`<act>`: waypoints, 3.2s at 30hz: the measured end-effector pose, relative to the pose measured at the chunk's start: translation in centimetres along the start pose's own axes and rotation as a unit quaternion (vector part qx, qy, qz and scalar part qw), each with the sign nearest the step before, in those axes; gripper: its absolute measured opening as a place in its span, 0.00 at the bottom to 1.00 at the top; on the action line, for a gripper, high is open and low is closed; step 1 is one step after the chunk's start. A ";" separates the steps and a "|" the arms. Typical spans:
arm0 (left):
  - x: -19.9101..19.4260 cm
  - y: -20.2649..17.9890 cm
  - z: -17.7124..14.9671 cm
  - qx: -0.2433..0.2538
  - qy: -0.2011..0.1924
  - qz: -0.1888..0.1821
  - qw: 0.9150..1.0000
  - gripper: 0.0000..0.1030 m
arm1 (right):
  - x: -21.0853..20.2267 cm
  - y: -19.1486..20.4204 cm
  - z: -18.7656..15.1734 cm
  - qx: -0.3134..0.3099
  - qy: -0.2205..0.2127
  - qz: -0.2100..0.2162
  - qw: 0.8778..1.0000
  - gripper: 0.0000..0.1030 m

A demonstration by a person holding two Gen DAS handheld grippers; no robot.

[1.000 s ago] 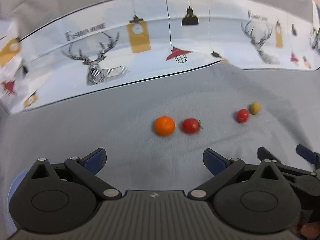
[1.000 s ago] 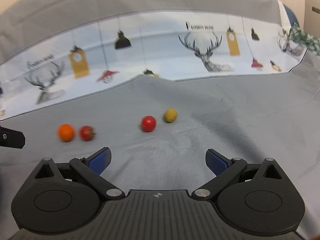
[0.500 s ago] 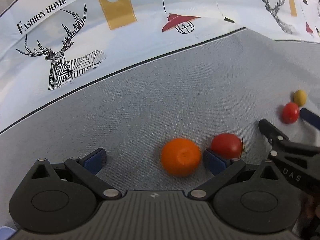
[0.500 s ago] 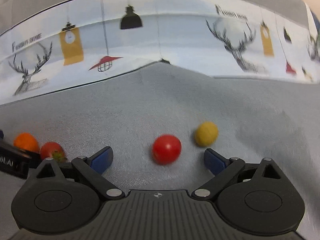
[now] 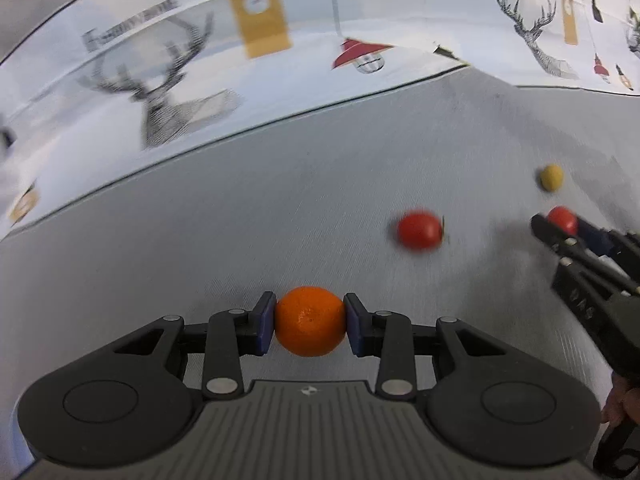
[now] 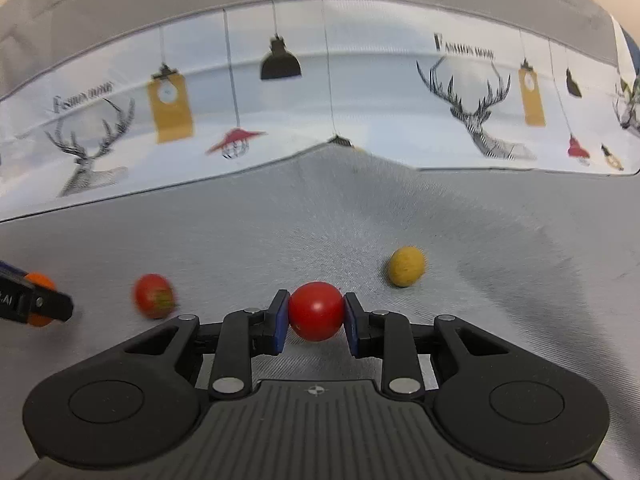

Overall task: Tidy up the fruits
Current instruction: 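Carry the orange and the red tomato over the blue plate with both tools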

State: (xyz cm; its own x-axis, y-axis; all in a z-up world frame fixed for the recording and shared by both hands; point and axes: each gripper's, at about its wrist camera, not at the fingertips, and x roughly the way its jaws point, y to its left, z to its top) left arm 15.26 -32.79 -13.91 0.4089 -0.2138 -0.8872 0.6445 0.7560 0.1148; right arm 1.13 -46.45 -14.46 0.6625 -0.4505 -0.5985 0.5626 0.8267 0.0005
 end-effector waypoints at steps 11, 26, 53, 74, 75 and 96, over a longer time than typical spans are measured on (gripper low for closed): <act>-15.0 2.1 -9.6 -0.011 -0.015 0.013 1.000 0.39 | -15.7 3.2 -2.0 0.011 0.019 0.094 0.995 0.29; -27.9 10.3 -23.2 -0.093 -0.049 0.061 0.993 0.39 | -32.8 12.3 -4.0 -0.055 -0.001 0.219 0.974 0.29; -34.8 13.4 -31.4 -0.153 -0.123 0.047 0.979 0.39 | -41.6 17.1 -7.2 -0.145 -0.046 0.227 0.962 0.29; -31.9 14.5 -30.9 -0.161 -0.085 0.034 0.983 0.39 | -39.8 17.3 -7.5 -0.136 -0.012 0.229 0.964 0.29; -31.5 14.6 -30.8 -0.161 -0.081 0.033 0.983 0.39 | -39.6 17.4 -7.5 -0.136 -0.008 0.229 0.964 0.29; -23.4 17.5 -26.1 -0.174 -0.003 0.044 0.984 0.39 | -30.8 19.8 -6.2 -0.122 0.073 0.229 0.963 0.29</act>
State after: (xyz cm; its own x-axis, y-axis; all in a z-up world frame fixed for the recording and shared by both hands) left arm 0.12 1.56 -2.77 0.4573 -0.1415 -0.8780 0.3475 0.9372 0.0299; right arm -11.14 -14.12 -0.96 0.7266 0.0187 -0.6868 0.0828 0.9900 0.1146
